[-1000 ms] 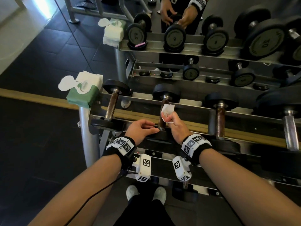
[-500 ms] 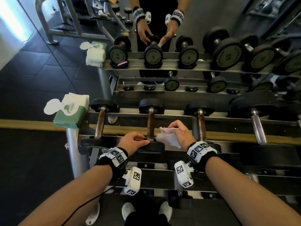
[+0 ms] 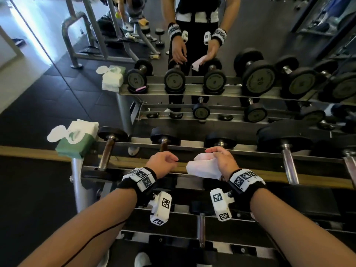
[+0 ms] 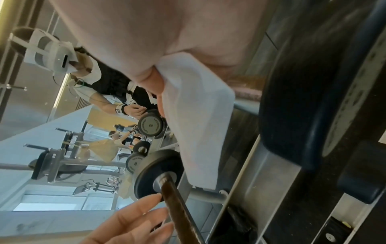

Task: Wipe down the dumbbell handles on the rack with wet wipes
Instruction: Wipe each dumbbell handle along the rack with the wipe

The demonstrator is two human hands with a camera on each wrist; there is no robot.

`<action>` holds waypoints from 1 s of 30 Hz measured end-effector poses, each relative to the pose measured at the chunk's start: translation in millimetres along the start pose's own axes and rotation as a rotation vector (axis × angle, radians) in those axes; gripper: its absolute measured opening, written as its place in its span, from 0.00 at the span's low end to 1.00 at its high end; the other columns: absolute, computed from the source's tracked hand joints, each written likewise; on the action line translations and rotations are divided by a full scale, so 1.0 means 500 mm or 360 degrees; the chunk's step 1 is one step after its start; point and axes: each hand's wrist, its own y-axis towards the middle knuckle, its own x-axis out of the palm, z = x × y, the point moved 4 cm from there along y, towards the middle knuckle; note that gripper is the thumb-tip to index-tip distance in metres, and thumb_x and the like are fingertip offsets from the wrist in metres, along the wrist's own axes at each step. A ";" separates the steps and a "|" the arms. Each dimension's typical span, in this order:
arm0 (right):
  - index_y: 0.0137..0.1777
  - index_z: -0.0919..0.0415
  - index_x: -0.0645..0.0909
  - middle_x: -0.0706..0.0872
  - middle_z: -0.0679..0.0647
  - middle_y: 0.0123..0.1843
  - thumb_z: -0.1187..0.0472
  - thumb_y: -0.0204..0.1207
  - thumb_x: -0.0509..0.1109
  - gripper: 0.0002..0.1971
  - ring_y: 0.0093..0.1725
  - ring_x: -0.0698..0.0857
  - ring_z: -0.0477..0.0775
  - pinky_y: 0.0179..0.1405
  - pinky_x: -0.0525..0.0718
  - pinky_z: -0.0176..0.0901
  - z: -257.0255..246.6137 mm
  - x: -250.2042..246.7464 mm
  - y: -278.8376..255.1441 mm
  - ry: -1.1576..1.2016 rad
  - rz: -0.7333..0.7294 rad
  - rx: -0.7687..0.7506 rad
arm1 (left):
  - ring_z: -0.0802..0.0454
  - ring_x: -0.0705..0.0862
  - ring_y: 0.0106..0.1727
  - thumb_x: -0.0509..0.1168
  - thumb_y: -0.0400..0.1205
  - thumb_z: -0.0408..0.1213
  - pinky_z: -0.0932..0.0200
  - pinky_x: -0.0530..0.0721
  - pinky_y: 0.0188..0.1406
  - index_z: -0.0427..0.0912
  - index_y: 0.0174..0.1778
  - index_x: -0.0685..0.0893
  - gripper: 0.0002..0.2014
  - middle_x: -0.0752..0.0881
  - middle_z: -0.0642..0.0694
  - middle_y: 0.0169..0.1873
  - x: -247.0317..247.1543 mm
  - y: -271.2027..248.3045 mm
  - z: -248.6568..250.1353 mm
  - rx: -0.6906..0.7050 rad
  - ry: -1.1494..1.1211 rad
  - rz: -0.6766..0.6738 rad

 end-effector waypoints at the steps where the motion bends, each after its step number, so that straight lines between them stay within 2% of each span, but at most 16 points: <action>1: 0.43 0.54 0.84 0.86 0.56 0.47 0.68 0.81 0.60 0.13 0.45 0.84 0.56 0.39 0.82 0.44 0.003 -0.024 0.003 0.0063 0.0026 0.0028 | 0.57 0.86 0.53 0.71 0.81 0.36 0.60 0.85 0.55 0.51 0.53 0.87 0.08 0.89 0.53 0.49 0.020 -0.002 0.017 0.0027 -0.0001 -0.0006; 4: 0.43 0.54 0.84 0.87 0.60 0.50 0.69 0.79 0.63 0.11 0.50 0.85 0.61 0.47 0.84 0.51 0.011 -0.097 0.019 0.0107 0.0070 0.0017 | 0.56 0.87 0.54 0.71 0.81 0.36 0.59 0.83 0.63 0.49 0.55 0.88 0.08 0.90 0.50 0.51 0.087 -0.005 0.060 0.0073 0.0002 -0.0027; 8: 0.45 0.52 0.84 0.88 0.58 0.51 0.66 0.80 0.63 0.11 0.47 0.87 0.57 0.44 0.86 0.47 0.013 -0.185 0.038 0.0095 0.0061 -0.0073 | 0.54 0.87 0.53 0.73 0.80 0.38 0.57 0.84 0.60 0.46 0.56 0.88 0.09 0.90 0.48 0.50 0.166 -0.006 0.100 0.0064 -0.0048 -0.0010; 11: 0.44 0.51 0.85 0.88 0.62 0.55 0.66 0.79 0.64 0.10 0.54 0.87 0.63 0.54 0.86 0.56 0.008 -0.246 0.045 0.0049 0.0147 -0.0128 | 0.57 0.87 0.53 0.76 0.78 0.42 0.58 0.85 0.56 0.49 0.56 0.88 0.11 0.90 0.51 0.50 0.212 -0.007 0.118 0.0055 -0.0122 -0.0058; 14: 0.44 0.49 0.84 0.87 0.59 0.56 0.64 0.77 0.65 0.09 0.49 0.86 0.55 0.41 0.83 0.45 0.010 -0.285 0.045 0.0021 0.0225 -0.0177 | 0.66 0.85 0.52 0.78 0.75 0.47 0.63 0.84 0.55 0.58 0.52 0.86 0.11 0.88 0.59 0.49 0.246 -0.008 0.125 0.0037 -0.0206 -0.0136; 16: 0.46 0.47 0.82 0.85 0.56 0.56 0.54 0.72 0.67 0.04 0.48 0.83 0.50 0.41 0.80 0.44 0.011 -0.283 0.039 -0.0005 0.0188 -0.0211 | 0.65 0.85 0.53 0.79 0.73 0.49 0.62 0.84 0.56 0.60 0.51 0.87 0.12 0.89 0.59 0.50 0.262 -0.006 0.123 0.0011 -0.0221 -0.0163; 18: 0.49 0.46 0.80 0.82 0.47 0.53 0.39 0.60 0.68 0.19 0.48 0.81 0.44 0.45 0.79 0.39 0.018 -0.260 0.041 -0.0128 0.0133 -0.0248 | 0.63 0.86 0.54 0.79 0.73 0.49 0.57 0.85 0.60 0.59 0.50 0.90 0.12 0.90 0.59 0.49 0.272 -0.004 0.114 -0.0019 -0.0206 -0.0164; 19: 0.51 0.46 0.79 0.80 0.41 0.50 0.36 0.59 0.71 0.22 0.47 0.80 0.39 0.44 0.76 0.34 0.027 -0.246 0.046 -0.0224 0.0109 -0.0264 | 0.63 0.87 0.53 0.79 0.72 0.49 0.56 0.85 0.60 0.60 0.49 0.91 0.10 0.91 0.59 0.47 0.275 -0.002 0.110 -0.0027 -0.0197 -0.0161; 20: 0.52 0.45 0.79 0.79 0.38 0.48 0.38 0.65 0.74 0.19 0.47 0.79 0.38 0.41 0.73 0.30 0.034 -0.229 0.050 -0.0291 0.0089 -0.0290 | 0.63 0.88 0.51 0.79 0.72 0.50 0.55 0.85 0.59 0.60 0.47 0.91 0.09 0.91 0.59 0.45 0.276 -0.001 0.106 -0.0034 -0.0197 -0.0158; 22: 0.52 0.46 0.77 0.80 0.39 0.45 0.49 0.80 0.68 0.05 0.49 0.82 0.46 0.37 0.72 0.30 0.053 -0.200 0.062 -0.0251 0.0045 -0.0325 | 0.63 0.89 0.48 0.80 0.72 0.51 0.57 0.86 0.56 0.60 0.45 0.92 0.08 0.92 0.60 0.43 0.277 0.000 0.100 -0.0045 -0.0214 -0.0151; 23: 0.53 0.46 0.77 0.81 0.41 0.45 0.53 0.84 0.63 0.02 0.49 0.83 0.49 0.36 0.72 0.31 0.065 -0.189 0.066 -0.0211 0.0016 -0.0324 | 0.64 0.89 0.47 0.80 0.71 0.51 0.59 0.86 0.54 0.59 0.45 0.92 0.09 0.92 0.60 0.42 0.278 0.001 0.098 -0.0051 -0.0222 -0.0141; 25: 0.60 0.45 0.76 0.82 0.42 0.46 0.52 0.86 0.60 0.06 0.45 0.81 0.44 0.33 0.73 0.26 0.077 -0.173 0.067 -0.0185 -0.0062 -0.0304 | 0.68 0.88 0.44 0.80 0.71 0.51 0.65 0.85 0.48 0.58 0.46 0.92 0.10 0.92 0.61 0.41 0.282 0.001 0.093 -0.0062 -0.0242 -0.0104; 26: 0.65 0.45 0.75 0.83 0.42 0.50 0.51 0.87 0.60 0.10 0.46 0.81 0.41 0.37 0.73 0.25 0.082 -0.164 0.066 -0.0181 -0.0110 -0.0290 | 0.69 0.88 0.43 0.81 0.70 0.51 0.68 0.83 0.46 0.56 0.46 0.92 0.11 0.92 0.62 0.40 0.284 0.000 0.091 -0.0073 -0.0262 -0.0077; 28: 0.76 0.48 0.73 0.79 0.45 0.62 0.56 0.88 0.60 0.18 0.59 0.80 0.45 0.58 0.74 0.33 0.090 -0.151 0.069 -0.0217 -0.0195 -0.0275 | 0.68 0.89 0.43 0.81 0.69 0.50 0.69 0.84 0.45 0.54 0.48 0.92 0.13 0.92 0.60 0.41 0.287 0.001 0.086 -0.0101 -0.0314 -0.0034; 29: 0.79 0.50 0.71 0.76 0.46 0.67 0.60 0.88 0.59 0.20 0.66 0.76 0.47 0.66 0.70 0.36 0.094 -0.150 0.069 -0.0242 -0.0226 -0.0266 | 0.67 0.89 0.44 0.82 0.69 0.49 0.67 0.85 0.47 0.54 0.48 0.92 0.13 0.93 0.59 0.41 0.288 0.001 0.084 -0.0116 -0.0335 -0.0025; 30: 0.81 0.51 0.70 0.74 0.47 0.69 0.63 0.88 0.58 0.22 0.70 0.73 0.47 0.68 0.66 0.33 0.097 -0.150 0.070 -0.0243 -0.0253 -0.0254 | 0.66 0.89 0.44 0.82 0.69 0.49 0.66 0.86 0.49 0.54 0.49 0.92 0.14 0.93 0.58 0.42 0.288 0.000 0.083 -0.0127 -0.0348 -0.0024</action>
